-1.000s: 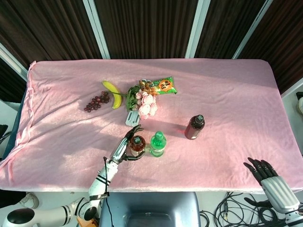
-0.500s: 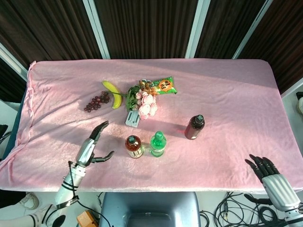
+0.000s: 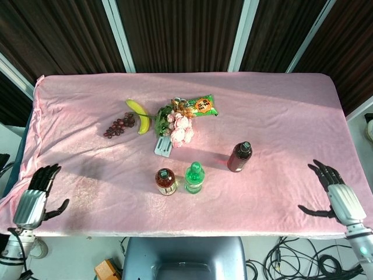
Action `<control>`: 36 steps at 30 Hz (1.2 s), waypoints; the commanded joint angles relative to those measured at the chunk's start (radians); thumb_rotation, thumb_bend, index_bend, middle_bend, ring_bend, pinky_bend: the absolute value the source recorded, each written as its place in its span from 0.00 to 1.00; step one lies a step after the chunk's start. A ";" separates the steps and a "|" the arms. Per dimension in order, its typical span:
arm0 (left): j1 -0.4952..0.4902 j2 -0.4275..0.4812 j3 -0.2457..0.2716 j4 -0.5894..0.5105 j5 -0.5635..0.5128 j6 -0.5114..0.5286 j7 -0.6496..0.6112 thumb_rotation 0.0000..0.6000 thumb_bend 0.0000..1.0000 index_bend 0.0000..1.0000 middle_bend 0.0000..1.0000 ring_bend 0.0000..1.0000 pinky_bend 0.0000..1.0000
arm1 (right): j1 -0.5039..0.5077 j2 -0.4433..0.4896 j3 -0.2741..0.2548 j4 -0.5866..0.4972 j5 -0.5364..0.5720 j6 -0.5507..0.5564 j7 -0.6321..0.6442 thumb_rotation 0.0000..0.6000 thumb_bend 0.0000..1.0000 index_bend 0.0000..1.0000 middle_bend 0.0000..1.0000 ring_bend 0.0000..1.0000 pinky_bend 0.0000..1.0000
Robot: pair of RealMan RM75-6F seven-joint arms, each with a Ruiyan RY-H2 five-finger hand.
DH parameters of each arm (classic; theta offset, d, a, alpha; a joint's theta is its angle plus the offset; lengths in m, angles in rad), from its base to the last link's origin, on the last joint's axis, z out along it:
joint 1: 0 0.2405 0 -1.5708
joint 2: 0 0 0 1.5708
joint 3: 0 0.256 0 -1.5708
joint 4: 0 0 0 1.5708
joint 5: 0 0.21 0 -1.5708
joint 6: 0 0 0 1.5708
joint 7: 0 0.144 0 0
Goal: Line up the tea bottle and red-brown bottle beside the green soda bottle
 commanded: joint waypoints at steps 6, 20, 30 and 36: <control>0.038 0.038 -0.027 -0.038 -0.032 0.015 0.039 1.00 0.30 0.00 0.03 0.00 0.00 | 0.239 -0.140 0.145 0.155 0.143 -0.329 0.309 1.00 0.25 0.00 0.00 0.00 0.08; 0.043 0.039 -0.047 -0.042 -0.031 -0.026 0.056 1.00 0.30 0.00 0.03 0.00 0.00 | 0.464 -0.346 0.173 0.309 0.147 -0.578 0.439 1.00 0.25 0.06 0.00 0.00 0.10; 0.042 0.049 -0.044 -0.058 -0.018 -0.058 0.051 1.00 0.30 0.00 0.03 0.00 0.00 | 0.444 -0.400 0.192 0.335 0.200 -0.486 0.327 1.00 0.28 0.77 0.47 0.44 0.53; 0.034 0.064 -0.047 -0.074 -0.016 -0.085 0.036 1.00 0.30 0.00 0.02 0.00 0.00 | 0.410 -0.424 0.201 0.293 0.218 -0.372 0.190 1.00 0.30 0.98 0.63 0.63 0.65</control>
